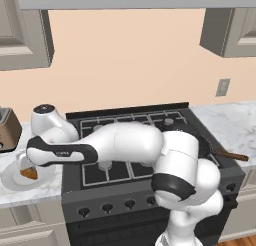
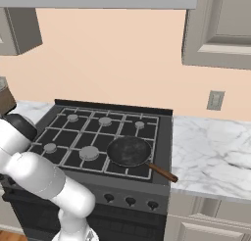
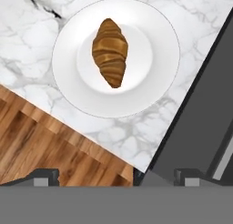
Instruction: Pick the croissant and place it on the pan. Then turn on the stove to warm the croissant.
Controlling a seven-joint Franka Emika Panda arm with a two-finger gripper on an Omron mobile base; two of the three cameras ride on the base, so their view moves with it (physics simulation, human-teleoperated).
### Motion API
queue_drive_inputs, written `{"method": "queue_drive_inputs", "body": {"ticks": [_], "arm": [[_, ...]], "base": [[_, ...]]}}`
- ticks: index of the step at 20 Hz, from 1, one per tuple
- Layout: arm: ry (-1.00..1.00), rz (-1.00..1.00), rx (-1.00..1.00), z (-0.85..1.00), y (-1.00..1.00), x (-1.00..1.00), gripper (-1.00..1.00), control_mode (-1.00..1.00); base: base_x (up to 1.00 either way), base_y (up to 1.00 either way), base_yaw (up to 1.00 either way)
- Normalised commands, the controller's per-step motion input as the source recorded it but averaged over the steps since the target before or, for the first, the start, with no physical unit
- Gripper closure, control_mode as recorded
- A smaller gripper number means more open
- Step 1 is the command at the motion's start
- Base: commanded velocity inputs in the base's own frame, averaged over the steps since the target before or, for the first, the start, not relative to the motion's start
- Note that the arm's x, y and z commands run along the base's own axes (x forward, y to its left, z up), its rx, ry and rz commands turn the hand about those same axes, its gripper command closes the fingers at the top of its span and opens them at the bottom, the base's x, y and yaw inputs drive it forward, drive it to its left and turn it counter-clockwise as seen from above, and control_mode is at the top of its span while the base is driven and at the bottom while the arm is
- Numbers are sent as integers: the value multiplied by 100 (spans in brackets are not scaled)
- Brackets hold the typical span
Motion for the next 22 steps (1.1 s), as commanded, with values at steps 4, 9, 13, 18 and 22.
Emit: {"method": "queue_drive_inputs", "body": {"ticks": [4,9,13,18,22], "arm": [[0,0,0,-14,10,18,-100,-100],[0,0,0,-15,8,21,-100,-100],[1,0,0,-24,19,22,-100,-100],[0,0,0,-33,30,17,-100,-100],[0,0,0,-27,37,26,-100,-100]], "base": [[0,0,0],[0,0,0],[0,0,0],[0,0,0],[0,0,0]]}}
